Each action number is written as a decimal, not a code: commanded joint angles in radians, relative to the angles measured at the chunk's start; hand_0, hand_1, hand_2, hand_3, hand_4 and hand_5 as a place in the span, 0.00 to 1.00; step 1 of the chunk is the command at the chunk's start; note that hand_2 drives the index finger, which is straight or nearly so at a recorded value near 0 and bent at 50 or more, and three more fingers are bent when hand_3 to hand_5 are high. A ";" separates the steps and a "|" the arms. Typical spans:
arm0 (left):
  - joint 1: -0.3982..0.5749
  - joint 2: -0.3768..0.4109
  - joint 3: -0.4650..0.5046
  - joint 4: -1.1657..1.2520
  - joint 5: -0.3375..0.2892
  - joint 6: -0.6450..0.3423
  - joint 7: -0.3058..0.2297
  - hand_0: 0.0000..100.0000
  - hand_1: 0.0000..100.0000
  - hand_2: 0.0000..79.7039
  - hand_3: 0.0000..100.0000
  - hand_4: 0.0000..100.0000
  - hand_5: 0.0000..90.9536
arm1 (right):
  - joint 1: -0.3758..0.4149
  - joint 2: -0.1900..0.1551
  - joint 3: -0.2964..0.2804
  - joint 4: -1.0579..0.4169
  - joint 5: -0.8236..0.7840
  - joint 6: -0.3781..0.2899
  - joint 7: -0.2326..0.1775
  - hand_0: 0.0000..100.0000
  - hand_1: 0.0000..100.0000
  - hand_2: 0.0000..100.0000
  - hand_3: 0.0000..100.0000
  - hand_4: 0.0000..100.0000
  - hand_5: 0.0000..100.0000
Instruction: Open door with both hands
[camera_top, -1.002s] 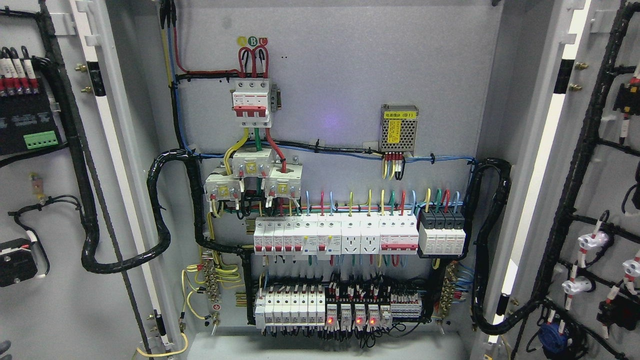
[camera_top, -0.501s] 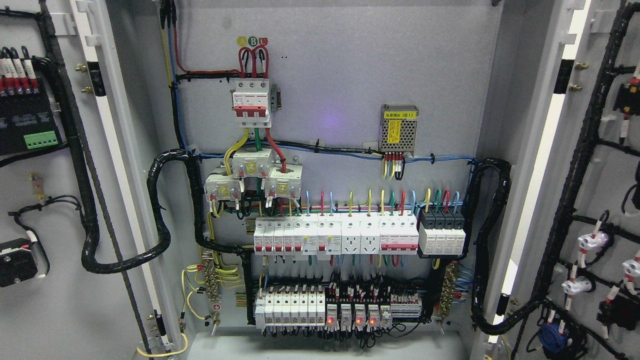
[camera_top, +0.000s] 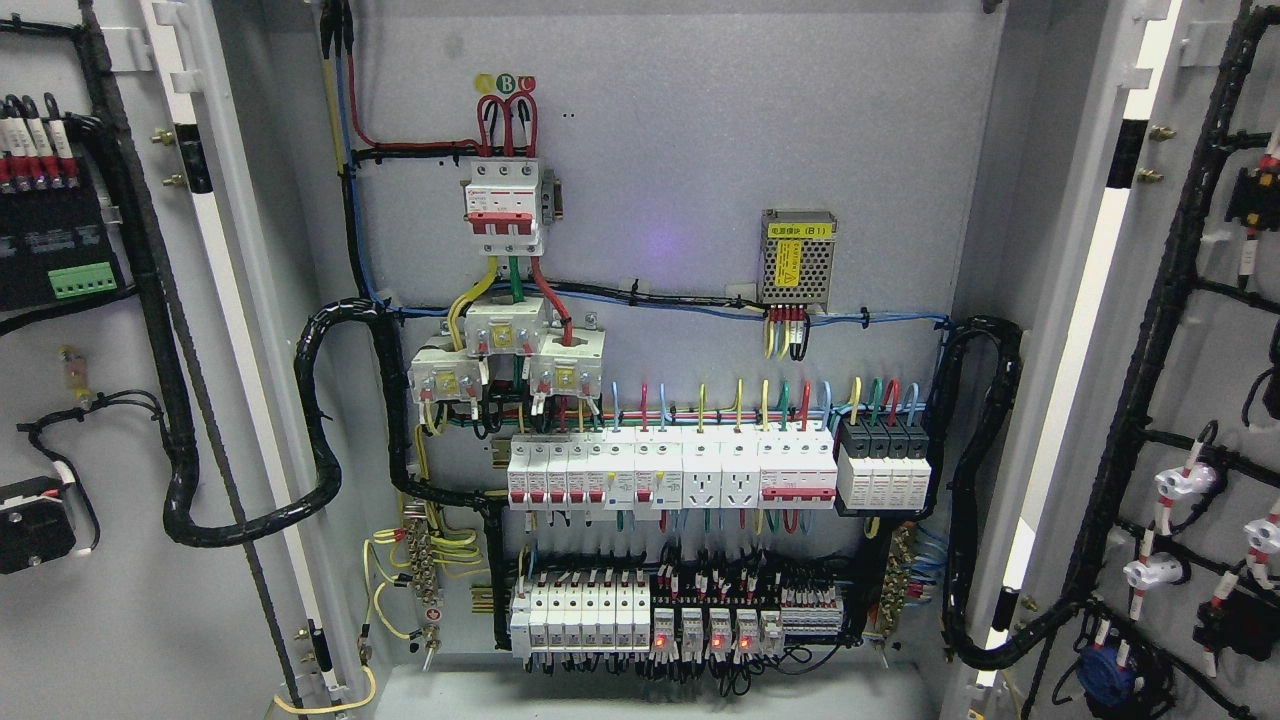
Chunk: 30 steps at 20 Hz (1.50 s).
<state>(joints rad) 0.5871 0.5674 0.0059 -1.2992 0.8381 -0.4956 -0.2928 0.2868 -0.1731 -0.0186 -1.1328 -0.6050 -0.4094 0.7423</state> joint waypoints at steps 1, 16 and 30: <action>-0.072 -0.110 -0.184 0.430 -0.024 0.005 0.001 0.00 0.00 0.00 0.00 0.00 0.00 | -0.070 0.070 0.045 0.523 0.076 0.000 -0.043 0.00 0.00 0.00 0.00 0.00 0.00; -0.275 -0.285 -0.230 0.992 -0.266 0.074 -0.022 0.00 0.00 0.00 0.00 0.00 0.00 | -0.150 0.124 0.043 0.929 0.304 0.011 -0.047 0.00 0.00 0.00 0.00 0.00 0.00; -0.440 -0.449 -0.230 1.367 -0.473 0.120 0.115 0.00 0.00 0.00 0.00 0.00 0.00 | -0.162 0.124 0.051 0.996 0.534 0.265 -0.280 0.00 0.00 0.00 0.00 0.00 0.00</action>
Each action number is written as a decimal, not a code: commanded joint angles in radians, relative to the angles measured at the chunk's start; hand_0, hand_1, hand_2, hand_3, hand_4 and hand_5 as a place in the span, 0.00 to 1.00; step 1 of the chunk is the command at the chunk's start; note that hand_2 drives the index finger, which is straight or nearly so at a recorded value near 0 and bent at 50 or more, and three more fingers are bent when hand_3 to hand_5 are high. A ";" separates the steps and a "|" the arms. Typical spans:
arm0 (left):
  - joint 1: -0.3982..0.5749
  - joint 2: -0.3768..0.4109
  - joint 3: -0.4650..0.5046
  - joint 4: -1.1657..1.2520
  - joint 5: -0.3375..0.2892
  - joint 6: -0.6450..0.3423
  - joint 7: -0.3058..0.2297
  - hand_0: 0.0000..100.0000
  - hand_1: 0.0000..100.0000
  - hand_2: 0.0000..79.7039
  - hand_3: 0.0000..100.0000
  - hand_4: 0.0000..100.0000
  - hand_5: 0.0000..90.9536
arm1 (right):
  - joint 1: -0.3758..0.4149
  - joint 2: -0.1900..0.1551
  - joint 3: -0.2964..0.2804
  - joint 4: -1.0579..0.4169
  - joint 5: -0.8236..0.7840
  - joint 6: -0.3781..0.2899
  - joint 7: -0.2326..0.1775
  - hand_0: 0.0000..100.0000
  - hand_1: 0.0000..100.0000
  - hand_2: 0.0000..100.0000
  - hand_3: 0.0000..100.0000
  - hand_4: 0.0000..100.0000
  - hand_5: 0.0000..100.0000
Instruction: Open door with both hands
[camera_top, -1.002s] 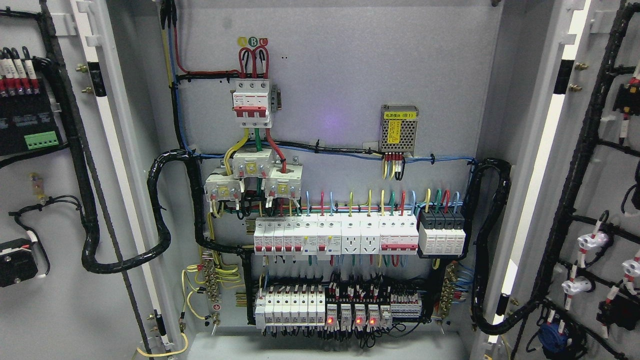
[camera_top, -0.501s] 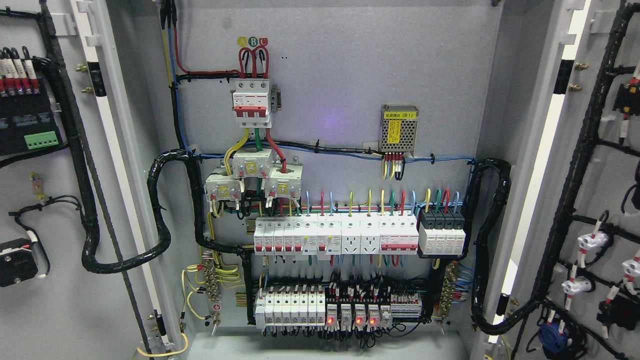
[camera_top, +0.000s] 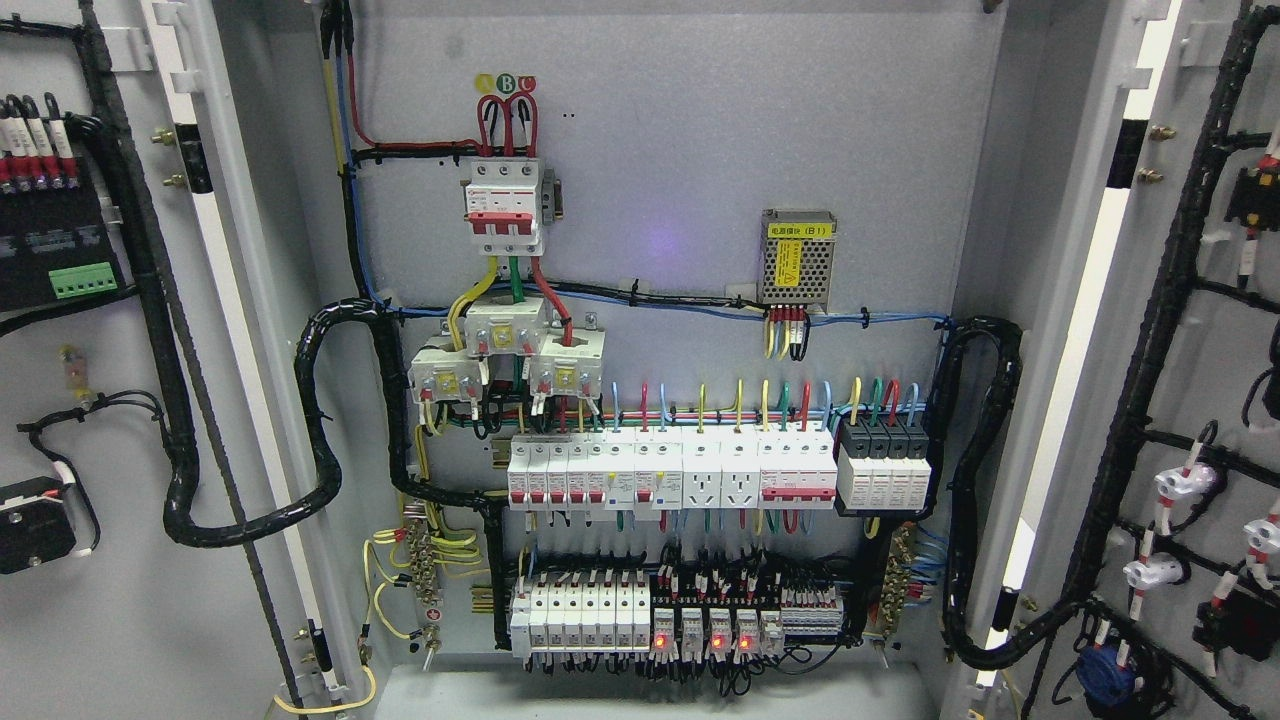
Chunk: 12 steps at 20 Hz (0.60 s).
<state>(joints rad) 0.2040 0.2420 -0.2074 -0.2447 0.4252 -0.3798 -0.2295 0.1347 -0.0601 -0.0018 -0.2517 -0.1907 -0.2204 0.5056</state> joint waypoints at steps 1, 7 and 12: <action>-0.058 -0.130 -0.018 0.318 -0.065 0.005 0.065 0.00 0.00 0.00 0.00 0.00 0.00 | -0.012 0.011 0.034 0.117 0.138 0.120 -0.045 0.00 0.00 0.00 0.00 0.00 0.00; -0.086 -0.142 -0.017 0.349 -0.100 0.099 0.072 0.00 0.00 0.00 0.00 0.00 0.00 | -0.010 0.012 0.034 0.123 0.237 0.273 -0.169 0.00 0.00 0.00 0.00 0.00 0.00; -0.090 -0.159 -0.018 0.343 -0.121 0.137 0.072 0.00 0.00 0.00 0.00 0.00 0.00 | -0.006 0.042 0.034 0.149 0.237 0.273 -0.295 0.00 0.00 0.00 0.00 0.00 0.00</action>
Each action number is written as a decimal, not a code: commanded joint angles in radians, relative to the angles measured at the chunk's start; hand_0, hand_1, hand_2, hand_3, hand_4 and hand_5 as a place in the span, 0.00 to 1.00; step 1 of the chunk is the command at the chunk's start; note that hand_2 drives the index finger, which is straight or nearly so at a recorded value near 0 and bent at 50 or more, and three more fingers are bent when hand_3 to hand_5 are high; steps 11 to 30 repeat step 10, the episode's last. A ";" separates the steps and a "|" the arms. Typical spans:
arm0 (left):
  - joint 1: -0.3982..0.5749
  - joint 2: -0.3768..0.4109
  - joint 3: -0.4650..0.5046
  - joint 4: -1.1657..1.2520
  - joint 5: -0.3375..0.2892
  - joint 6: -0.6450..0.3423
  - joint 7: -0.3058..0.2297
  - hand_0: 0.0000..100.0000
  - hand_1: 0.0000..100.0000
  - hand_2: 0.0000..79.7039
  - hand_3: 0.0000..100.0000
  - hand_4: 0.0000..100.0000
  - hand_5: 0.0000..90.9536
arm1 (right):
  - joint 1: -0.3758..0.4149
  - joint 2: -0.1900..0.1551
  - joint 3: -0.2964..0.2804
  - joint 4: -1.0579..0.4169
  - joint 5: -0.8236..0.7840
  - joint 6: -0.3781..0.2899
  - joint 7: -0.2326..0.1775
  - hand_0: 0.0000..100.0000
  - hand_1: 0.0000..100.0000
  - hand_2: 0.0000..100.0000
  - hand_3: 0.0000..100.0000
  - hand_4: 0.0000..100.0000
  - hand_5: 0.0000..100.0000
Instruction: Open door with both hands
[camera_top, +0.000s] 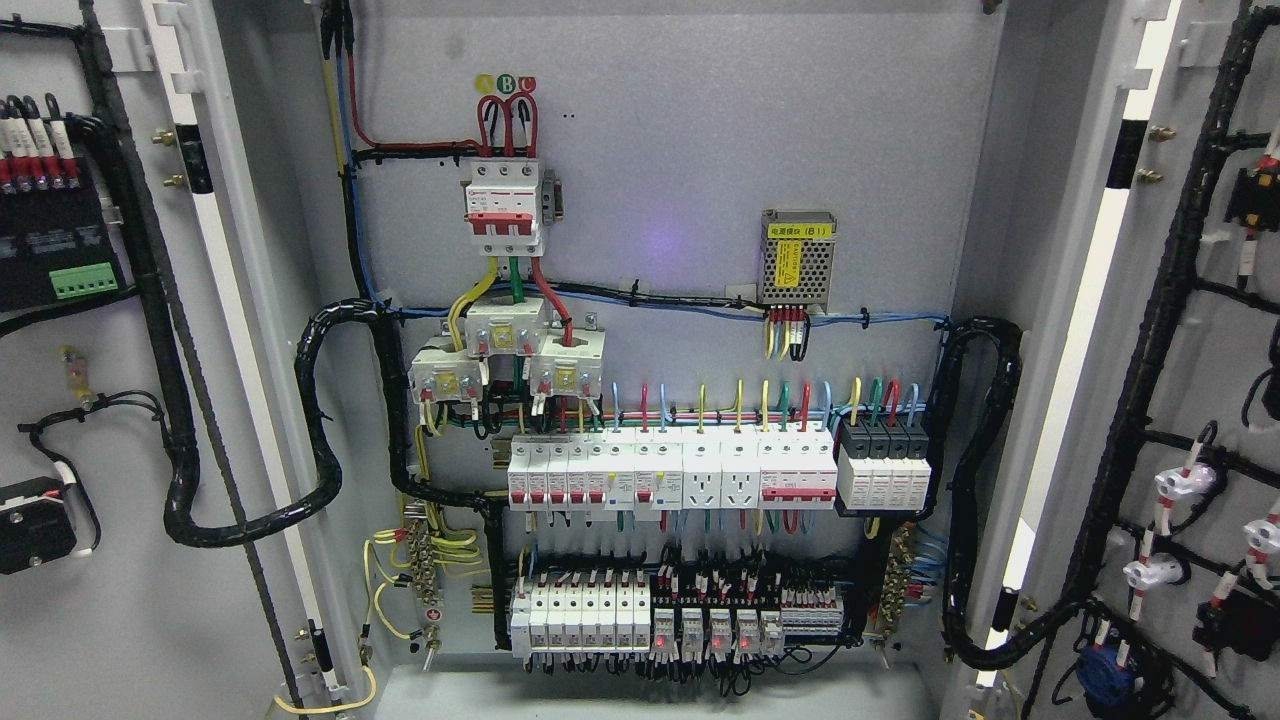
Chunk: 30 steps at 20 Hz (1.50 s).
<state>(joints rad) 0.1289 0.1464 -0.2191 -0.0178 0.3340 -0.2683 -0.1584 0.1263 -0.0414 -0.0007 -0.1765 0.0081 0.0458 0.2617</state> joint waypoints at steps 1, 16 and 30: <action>-0.015 -0.064 -0.006 0.113 -0.032 0.034 0.002 0.00 0.00 0.00 0.00 0.00 0.00 | 0.003 0.032 0.033 0.074 0.038 0.006 -0.067 0.00 0.00 0.00 0.00 0.00 0.00; -0.018 -0.080 -0.006 0.111 -0.032 0.054 0.002 0.00 0.00 0.00 0.00 0.00 0.00 | 0.006 0.055 0.019 0.100 0.026 0.005 -0.168 0.00 0.00 0.00 0.00 0.00 0.00; -0.018 -0.080 -0.006 0.111 -0.032 0.054 0.002 0.00 0.00 0.00 0.00 0.00 0.00 | 0.006 0.055 0.019 0.100 0.026 0.005 -0.168 0.00 0.00 0.00 0.00 0.00 0.00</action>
